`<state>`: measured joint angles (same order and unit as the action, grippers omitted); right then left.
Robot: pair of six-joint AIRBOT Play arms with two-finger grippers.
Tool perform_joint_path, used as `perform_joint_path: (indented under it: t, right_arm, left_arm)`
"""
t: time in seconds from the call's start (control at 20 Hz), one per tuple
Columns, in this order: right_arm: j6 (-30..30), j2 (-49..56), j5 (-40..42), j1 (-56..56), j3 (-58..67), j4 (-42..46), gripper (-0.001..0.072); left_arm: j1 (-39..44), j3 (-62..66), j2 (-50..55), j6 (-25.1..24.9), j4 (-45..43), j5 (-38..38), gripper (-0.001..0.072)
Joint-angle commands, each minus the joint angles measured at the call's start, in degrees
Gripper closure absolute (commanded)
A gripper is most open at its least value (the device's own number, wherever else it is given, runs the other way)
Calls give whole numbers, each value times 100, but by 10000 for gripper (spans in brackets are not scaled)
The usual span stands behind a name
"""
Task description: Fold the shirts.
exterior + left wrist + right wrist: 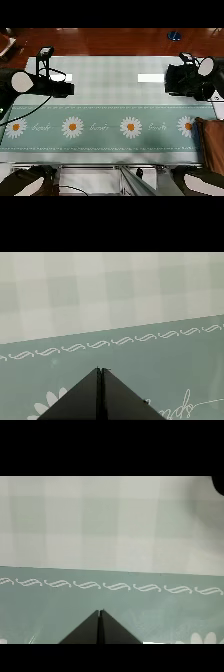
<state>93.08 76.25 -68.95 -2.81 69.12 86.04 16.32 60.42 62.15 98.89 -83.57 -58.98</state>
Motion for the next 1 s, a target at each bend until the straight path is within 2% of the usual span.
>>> perform_joint_path:
  t: [0.0, 0.95]
  right_arm:
    - [0, -4, -2, -4, -2, 0, 683]
    - [15, -4, 52, -4, -2, -20, 683]
  left_arm:
    - [2, -2, 2, 0, -2, 0, 684]
    - [2, -2, 2, 0, -2, 20, 683]
